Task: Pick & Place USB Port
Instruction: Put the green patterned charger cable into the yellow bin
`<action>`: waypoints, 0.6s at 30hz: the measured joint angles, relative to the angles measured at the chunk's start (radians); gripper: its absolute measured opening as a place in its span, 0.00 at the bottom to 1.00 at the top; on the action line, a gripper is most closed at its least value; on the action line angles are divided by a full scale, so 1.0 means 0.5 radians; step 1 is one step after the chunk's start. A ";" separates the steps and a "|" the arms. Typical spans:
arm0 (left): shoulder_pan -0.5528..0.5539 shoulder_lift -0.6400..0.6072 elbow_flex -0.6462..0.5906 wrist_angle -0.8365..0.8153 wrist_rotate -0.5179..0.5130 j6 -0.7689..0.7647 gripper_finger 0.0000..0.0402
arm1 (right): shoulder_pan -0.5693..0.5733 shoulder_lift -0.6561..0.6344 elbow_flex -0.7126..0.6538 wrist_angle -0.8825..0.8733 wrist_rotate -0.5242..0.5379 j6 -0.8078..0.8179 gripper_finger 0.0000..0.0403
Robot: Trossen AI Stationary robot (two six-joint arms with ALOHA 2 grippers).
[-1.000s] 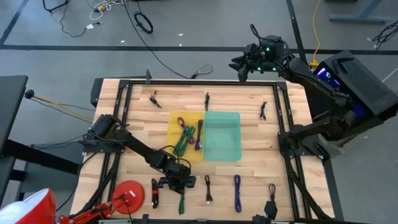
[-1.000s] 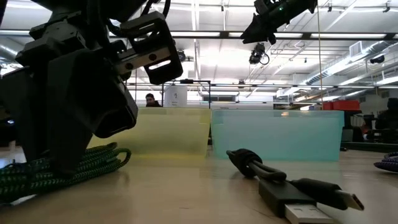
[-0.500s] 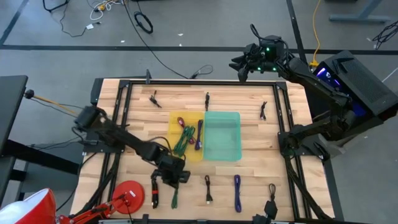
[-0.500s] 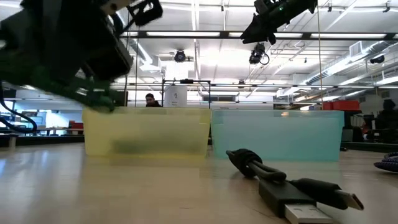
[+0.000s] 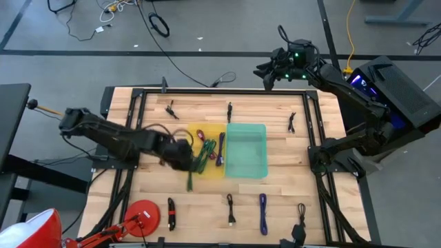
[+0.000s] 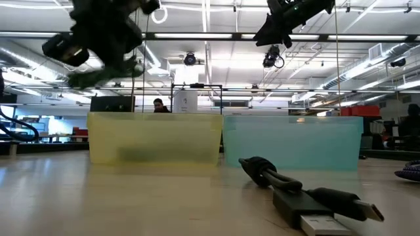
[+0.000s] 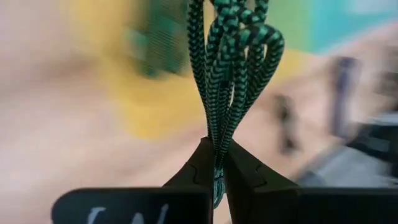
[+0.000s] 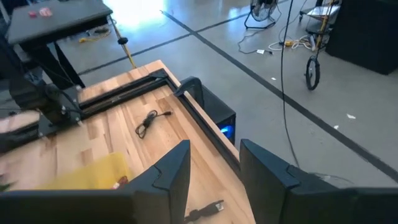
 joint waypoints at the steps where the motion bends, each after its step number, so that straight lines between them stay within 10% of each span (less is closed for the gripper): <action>1: 0.073 -0.006 -0.001 -0.085 -0.004 0.134 0.03 | 0.006 0.000 0.000 0.002 -0.001 0.026 0.35; 9: 0.708 -0.002 -0.002 0.017 0.064 1.241 0.03 | 0.113 0.000 0.000 0.032 0.000 0.219 0.35; 18: 0.982 -0.002 -0.010 -0.023 0.284 1.528 0.03 | 0.286 -0.001 0.000 0.030 0.208 0.456 0.35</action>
